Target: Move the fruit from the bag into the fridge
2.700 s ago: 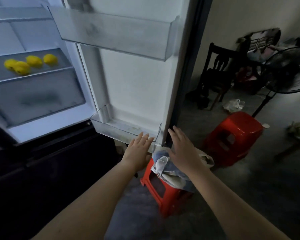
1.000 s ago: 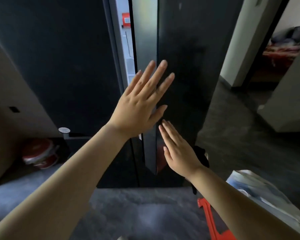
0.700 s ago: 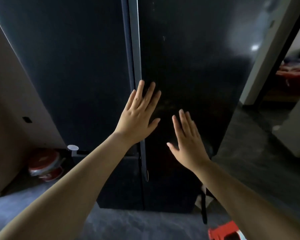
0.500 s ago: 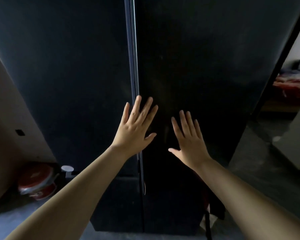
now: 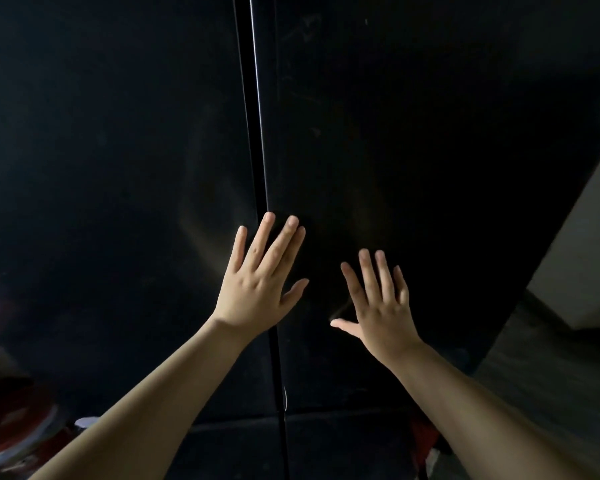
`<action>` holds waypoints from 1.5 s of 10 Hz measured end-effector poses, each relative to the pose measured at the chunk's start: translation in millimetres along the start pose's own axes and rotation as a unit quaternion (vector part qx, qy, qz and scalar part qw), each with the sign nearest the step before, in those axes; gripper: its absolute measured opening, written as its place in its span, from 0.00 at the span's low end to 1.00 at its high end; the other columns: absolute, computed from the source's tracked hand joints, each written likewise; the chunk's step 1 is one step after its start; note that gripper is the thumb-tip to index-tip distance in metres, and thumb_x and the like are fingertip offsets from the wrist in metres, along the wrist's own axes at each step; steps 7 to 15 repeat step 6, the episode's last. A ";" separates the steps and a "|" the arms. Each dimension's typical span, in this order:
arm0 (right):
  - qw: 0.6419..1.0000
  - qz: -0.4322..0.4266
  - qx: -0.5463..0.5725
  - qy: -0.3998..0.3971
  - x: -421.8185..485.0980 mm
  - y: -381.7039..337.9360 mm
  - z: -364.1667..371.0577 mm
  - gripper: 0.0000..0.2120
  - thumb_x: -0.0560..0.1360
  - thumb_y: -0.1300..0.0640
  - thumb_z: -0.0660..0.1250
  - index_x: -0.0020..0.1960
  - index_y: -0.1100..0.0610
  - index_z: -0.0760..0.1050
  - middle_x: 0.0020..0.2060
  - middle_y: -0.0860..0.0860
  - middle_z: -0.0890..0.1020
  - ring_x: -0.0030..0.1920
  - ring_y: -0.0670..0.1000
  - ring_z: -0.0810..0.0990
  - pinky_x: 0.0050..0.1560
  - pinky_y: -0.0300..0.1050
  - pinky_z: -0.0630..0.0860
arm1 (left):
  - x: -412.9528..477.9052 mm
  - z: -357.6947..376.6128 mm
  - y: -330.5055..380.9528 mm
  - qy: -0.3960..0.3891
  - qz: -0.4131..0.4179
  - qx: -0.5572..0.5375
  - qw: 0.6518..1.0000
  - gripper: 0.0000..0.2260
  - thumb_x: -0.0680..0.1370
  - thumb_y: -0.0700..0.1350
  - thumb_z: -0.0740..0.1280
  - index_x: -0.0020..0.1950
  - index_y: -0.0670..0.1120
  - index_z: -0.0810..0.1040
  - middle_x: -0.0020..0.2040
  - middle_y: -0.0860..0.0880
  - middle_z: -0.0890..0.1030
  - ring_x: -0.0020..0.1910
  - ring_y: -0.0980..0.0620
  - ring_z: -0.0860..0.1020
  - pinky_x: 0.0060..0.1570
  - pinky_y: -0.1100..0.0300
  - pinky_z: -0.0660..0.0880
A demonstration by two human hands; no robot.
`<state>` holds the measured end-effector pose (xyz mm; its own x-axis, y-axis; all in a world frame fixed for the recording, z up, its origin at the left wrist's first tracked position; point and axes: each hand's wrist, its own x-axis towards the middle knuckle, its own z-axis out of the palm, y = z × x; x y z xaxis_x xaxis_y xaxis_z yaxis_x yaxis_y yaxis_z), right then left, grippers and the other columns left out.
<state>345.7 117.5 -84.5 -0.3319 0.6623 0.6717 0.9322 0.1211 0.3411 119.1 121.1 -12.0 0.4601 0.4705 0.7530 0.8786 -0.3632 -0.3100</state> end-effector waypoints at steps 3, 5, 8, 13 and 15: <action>0.999 0.014 0.045 -0.017 1.1 -2.9 -20.9 0.51 0.65 0.33 0.68 0.77 0.57 0.50 0.76 0.60 0.49 0.75 0.62 0.50 0.71 0.62 0.56 | 3.2 -16.4 8.7 -0.035 -0.023 -0.016 0.999 0.29 0.78 0.55 0.60 0.75 0.43 0.59 0.76 0.47 0.58 0.76 0.44 0.52 0.73 0.43 0.52; 0.990 0.023 0.114 -0.085 -6.5 6.7 -81.9 0.42 0.71 0.46 0.70 0.76 0.59 0.54 0.75 0.60 0.56 0.74 0.60 0.59 0.69 0.56 0.66 | -5.2 -75.1 29.5 -0.146 -0.083 -0.039 0.985 0.28 0.78 0.56 0.57 0.75 0.44 0.59 0.77 0.48 0.55 0.76 0.46 0.52 0.72 0.45 0.56; 0.983 0.022 0.145 -0.109 -20.7 20.0 -121.8 0.34 0.77 0.47 0.62 0.76 0.60 0.53 0.75 0.58 0.57 0.74 0.56 0.59 0.70 0.51 0.61 | -20.3 -118.3 46.2 -0.169 -0.113 -0.029 0.979 0.28 0.79 0.57 0.55 0.75 0.45 0.58 0.77 0.49 0.53 0.76 0.48 0.50 0.73 0.45 0.54; 0.983 0.022 0.145 -0.109 -20.7 20.0 -121.8 0.34 0.77 0.47 0.62 0.76 0.60 0.53 0.75 0.58 0.57 0.74 0.56 0.59 0.70 0.51 0.61 | -20.3 -118.3 46.2 -0.169 -0.113 -0.029 0.979 0.28 0.79 0.57 0.55 0.75 0.45 0.58 0.77 0.49 0.53 0.76 0.48 0.50 0.73 0.45 0.54; 0.983 0.022 0.145 -0.109 -20.7 20.0 -121.8 0.34 0.77 0.47 0.62 0.76 0.60 0.53 0.75 0.58 0.57 0.74 0.56 0.59 0.70 0.51 0.61 | -20.3 -118.3 46.2 -0.169 -0.113 -0.029 0.979 0.28 0.79 0.57 0.55 0.75 0.45 0.58 0.77 0.49 0.53 0.76 0.48 0.50 0.73 0.45 0.54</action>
